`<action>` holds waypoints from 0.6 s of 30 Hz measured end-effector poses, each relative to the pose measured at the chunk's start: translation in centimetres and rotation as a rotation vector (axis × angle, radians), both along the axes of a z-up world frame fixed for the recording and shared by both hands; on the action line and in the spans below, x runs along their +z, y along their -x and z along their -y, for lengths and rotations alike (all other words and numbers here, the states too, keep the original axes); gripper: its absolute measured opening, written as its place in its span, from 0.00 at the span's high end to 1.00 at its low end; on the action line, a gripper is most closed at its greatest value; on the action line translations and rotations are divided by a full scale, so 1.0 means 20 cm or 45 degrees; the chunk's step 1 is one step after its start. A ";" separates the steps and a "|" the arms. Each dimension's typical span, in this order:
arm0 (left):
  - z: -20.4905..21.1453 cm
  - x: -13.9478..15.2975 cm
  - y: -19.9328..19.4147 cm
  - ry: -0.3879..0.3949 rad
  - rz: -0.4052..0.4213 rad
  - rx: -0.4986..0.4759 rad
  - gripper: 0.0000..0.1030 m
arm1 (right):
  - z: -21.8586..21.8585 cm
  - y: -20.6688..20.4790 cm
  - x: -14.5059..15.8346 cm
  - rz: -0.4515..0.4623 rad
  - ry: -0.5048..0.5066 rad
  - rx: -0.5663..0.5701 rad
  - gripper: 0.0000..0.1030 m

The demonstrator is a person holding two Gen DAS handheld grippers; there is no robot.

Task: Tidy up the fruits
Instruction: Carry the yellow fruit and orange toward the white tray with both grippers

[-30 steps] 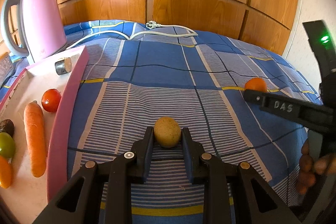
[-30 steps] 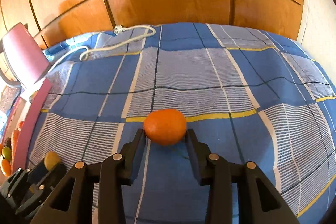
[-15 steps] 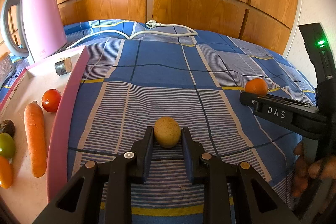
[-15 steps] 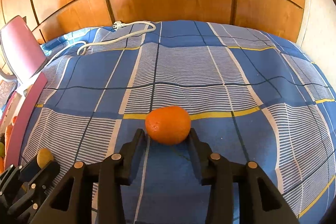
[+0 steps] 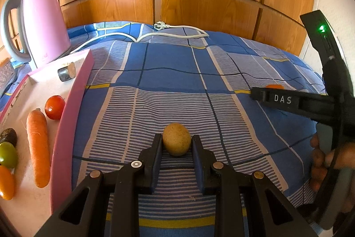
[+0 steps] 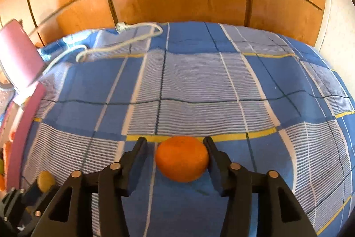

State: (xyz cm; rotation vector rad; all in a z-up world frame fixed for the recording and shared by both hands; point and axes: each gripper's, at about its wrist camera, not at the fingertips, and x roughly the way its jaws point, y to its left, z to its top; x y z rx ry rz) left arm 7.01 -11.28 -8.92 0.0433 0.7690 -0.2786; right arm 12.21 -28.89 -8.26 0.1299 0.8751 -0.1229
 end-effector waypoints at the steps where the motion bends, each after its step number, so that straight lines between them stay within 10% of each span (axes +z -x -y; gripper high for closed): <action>1: 0.00 0.00 0.00 -0.001 0.000 0.000 0.74 | 0.00 0.01 0.00 0.008 0.011 -0.009 0.62; 18: -0.02 0.05 0.03 -0.031 -0.060 0.016 0.76 | -0.15 0.22 0.01 0.028 0.007 0.087 0.63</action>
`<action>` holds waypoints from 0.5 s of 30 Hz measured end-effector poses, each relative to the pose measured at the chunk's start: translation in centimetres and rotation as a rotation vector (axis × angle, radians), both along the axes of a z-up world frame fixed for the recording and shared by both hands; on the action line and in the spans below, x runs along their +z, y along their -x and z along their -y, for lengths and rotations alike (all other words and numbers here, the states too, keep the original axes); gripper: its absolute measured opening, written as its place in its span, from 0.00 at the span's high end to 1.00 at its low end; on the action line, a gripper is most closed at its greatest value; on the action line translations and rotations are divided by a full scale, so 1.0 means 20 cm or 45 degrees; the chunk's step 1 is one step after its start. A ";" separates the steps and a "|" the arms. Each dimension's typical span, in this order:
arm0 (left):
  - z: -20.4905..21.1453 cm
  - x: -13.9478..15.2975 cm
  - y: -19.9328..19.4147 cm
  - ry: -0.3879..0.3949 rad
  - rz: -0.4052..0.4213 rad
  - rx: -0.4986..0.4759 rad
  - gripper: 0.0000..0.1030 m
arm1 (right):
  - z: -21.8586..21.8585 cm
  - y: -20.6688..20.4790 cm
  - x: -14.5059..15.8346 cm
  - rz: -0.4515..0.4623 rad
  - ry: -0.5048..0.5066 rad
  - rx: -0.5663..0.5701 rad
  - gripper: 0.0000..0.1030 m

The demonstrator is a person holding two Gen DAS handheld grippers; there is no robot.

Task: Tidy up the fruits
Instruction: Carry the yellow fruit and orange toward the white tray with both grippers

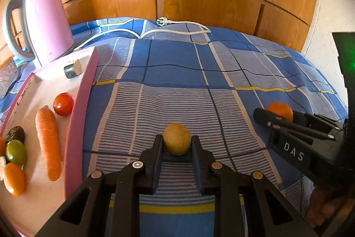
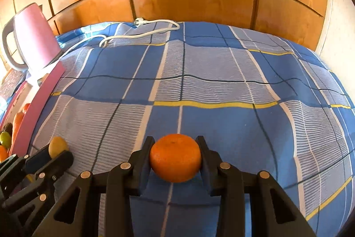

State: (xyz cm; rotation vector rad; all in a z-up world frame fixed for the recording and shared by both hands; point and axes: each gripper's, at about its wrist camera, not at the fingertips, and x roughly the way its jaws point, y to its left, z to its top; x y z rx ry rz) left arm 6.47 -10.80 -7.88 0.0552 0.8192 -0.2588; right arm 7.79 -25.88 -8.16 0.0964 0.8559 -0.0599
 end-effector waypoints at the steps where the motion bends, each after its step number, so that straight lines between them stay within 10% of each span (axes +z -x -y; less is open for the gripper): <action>1: -0.01 0.01 0.01 0.003 0.000 0.002 0.76 | 0.00 0.01 0.00 -0.001 -0.007 0.003 0.63; 15: -0.10 0.20 0.13 0.067 0.093 0.021 0.76 | -0.06 0.11 0.02 -0.017 -0.094 0.030 0.63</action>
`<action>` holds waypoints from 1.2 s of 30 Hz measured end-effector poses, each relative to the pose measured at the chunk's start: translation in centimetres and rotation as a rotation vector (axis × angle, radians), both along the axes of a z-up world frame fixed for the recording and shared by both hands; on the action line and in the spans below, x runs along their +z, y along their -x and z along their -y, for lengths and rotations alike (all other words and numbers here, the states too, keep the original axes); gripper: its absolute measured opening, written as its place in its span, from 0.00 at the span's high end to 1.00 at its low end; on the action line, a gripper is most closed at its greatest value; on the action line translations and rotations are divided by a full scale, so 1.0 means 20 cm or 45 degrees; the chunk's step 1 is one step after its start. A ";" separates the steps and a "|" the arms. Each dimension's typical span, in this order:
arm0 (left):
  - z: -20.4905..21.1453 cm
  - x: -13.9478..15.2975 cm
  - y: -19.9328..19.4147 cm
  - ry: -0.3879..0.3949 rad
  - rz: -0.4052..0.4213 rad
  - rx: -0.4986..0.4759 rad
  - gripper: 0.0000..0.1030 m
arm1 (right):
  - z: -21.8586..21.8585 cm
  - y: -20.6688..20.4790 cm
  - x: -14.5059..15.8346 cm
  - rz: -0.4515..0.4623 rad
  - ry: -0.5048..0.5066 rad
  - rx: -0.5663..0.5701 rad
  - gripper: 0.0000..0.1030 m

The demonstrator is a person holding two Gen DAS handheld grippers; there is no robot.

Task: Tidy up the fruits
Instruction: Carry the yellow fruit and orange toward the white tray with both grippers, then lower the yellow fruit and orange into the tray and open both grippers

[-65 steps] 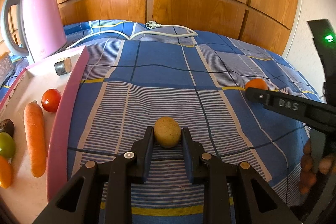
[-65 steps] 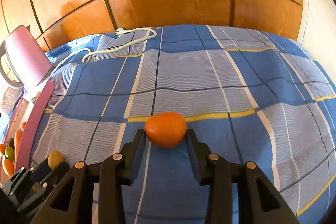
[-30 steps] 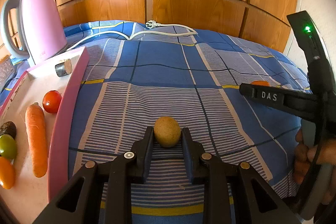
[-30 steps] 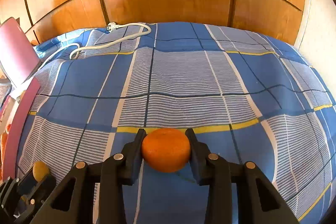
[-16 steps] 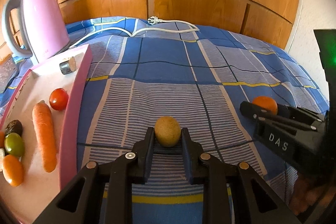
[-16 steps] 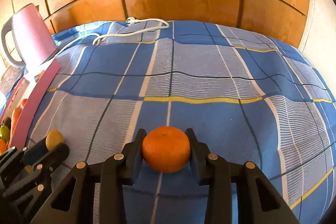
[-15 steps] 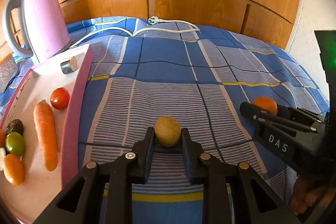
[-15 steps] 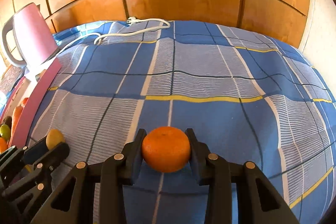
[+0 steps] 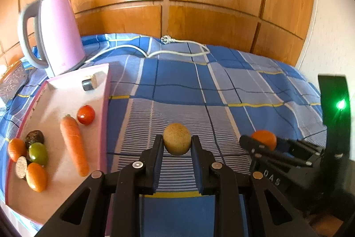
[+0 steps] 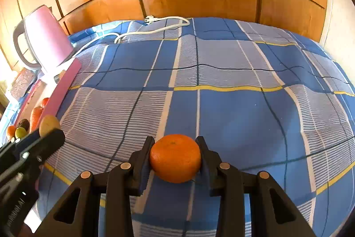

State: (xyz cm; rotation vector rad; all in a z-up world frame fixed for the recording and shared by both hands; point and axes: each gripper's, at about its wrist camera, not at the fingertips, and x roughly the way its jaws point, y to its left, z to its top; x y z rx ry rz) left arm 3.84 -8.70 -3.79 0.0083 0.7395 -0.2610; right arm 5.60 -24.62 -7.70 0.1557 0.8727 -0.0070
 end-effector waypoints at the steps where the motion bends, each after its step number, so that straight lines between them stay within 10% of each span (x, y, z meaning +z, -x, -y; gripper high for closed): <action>1: -0.01 0.01 0.01 0.004 0.003 0.004 0.76 | -0.01 0.01 0.00 -0.001 -0.003 0.006 0.63; 36: -0.90 0.15 -0.21 0.217 -0.061 0.381 0.76 | -0.63 -0.09 0.33 0.033 -0.137 0.514 0.63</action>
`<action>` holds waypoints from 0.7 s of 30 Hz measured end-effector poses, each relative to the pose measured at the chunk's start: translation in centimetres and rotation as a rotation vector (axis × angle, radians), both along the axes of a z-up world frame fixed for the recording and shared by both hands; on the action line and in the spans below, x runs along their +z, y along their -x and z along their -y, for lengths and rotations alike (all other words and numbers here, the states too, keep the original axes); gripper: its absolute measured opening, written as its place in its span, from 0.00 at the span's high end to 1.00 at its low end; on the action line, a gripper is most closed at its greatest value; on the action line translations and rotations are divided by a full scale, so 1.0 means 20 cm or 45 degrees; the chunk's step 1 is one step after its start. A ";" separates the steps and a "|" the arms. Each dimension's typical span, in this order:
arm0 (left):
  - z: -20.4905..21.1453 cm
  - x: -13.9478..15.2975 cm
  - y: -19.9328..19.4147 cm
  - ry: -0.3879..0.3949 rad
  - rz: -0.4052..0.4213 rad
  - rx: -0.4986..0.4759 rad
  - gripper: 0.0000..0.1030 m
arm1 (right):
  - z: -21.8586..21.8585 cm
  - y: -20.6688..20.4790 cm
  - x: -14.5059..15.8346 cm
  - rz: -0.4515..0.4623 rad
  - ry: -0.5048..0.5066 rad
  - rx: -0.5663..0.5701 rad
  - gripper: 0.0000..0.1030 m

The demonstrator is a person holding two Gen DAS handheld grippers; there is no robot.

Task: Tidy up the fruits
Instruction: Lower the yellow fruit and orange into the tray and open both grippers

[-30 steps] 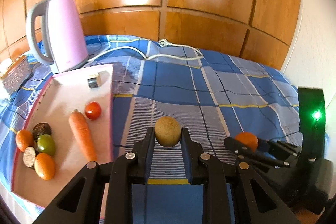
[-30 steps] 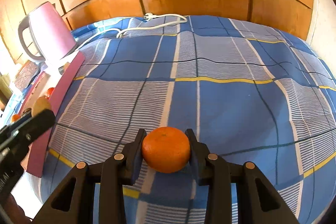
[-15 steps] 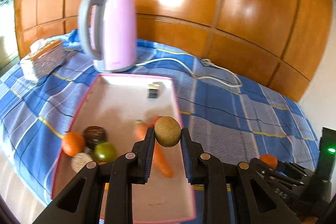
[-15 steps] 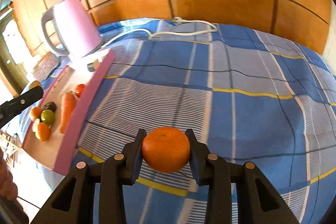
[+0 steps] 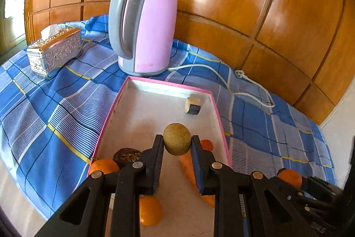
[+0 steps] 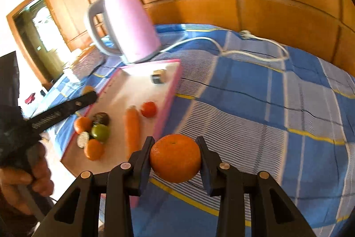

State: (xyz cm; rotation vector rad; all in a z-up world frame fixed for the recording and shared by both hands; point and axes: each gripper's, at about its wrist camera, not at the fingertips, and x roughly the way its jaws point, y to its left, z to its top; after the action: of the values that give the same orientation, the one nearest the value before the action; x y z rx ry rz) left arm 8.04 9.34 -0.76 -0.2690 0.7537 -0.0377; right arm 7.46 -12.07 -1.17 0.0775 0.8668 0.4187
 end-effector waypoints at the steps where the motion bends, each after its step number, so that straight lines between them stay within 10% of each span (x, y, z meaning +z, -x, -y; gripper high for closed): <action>1: -0.01 -0.01 0.00 0.000 -0.008 0.004 0.76 | -0.03 -0.01 0.01 0.000 -0.001 0.020 0.63; 21: -0.31 -0.07 0.01 0.117 -0.014 0.211 0.59 | -0.31 -0.12 -0.02 -0.058 -0.015 0.149 0.63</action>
State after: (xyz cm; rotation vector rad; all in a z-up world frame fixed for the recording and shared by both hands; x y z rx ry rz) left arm 7.93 15.50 -2.08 -0.4190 0.7391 0.0863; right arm 9.89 -5.96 -1.60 0.0473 0.9166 0.5333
